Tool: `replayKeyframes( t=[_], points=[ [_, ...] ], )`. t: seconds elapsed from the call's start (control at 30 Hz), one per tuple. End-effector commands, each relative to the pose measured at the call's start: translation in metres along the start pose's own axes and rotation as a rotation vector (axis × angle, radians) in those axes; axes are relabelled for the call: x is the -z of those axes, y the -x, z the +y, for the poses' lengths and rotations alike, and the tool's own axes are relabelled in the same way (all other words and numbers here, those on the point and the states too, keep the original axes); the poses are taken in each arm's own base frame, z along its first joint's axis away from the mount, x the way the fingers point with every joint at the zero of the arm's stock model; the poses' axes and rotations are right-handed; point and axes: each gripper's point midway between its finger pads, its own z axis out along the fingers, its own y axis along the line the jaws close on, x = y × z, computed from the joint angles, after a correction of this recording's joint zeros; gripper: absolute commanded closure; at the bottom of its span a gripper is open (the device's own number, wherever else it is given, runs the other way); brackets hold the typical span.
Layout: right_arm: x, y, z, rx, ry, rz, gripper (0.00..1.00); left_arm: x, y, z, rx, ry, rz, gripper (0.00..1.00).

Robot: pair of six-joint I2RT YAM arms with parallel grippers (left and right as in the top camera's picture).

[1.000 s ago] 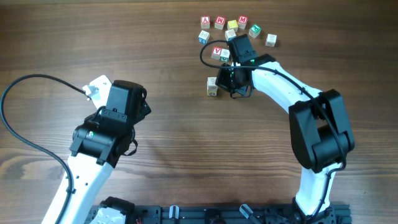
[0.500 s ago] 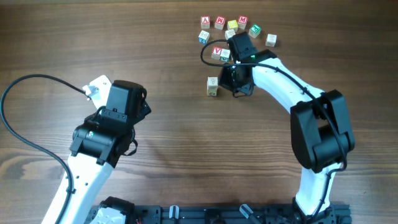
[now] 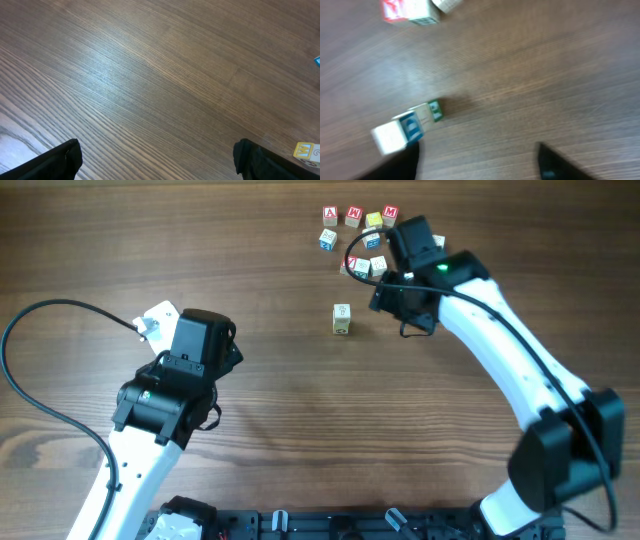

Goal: Form a tower

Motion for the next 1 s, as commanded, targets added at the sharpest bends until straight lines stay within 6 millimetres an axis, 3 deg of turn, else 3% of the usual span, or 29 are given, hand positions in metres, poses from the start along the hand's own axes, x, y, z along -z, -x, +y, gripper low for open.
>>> replayKeyframes(
  t=[0.0,0.17,0.33,0.4,0.43,0.5,0.63,0.73,0.83,0.97],
  points=[
    [0.021,0.013,-0.001,0.066,-0.002,-0.067,0.07,-0.001,0.001,0.001,0.022,0.002,0.000,0.00],
    [0.020,0.005,-0.003,0.068,-0.006,-0.034,0.06,-0.001,0.001,0.001,0.022,0.002,0.000,0.00],
    [0.020,0.005,-0.002,0.038,-0.005,-0.036,0.28,-0.001,0.001,0.001,0.022,0.002,0.000,0.00],
    [0.020,0.006,-0.001,0.041,0.002,-0.038,0.23,-0.001,0.001,0.001,0.022,0.002,0.000,0.00],
    [0.020,0.005,0.000,0.043,0.006,-0.036,0.12,-0.001,0.001,0.001,0.022,0.002,0.000,0.00],
    [0.021,0.002,0.009,0.115,0.045,-0.023,0.01,-0.001,0.001,0.001,0.022,0.002,0.000,0.00],
    [0.022,-0.005,0.025,0.204,0.076,-0.031,0.00,-0.001,0.001,0.001,0.022,0.002,0.000,0.00],
    [0.024,-0.006,0.020,0.191,0.032,-0.045,0.00,-0.001,0.001,0.001,0.022,0.002,0.000,0.00],
    [0.043,-0.001,0.004,0.145,-0.051,-0.070,0.00,-0.001,0.001,0.001,0.022,0.002,0.000,0.00],
    [0.085,-0.001,-0.006,0.209,-0.059,-0.093,0.00,-0.001,0.001,0.001,0.022,0.002,0.000,0.00]
  ],
)
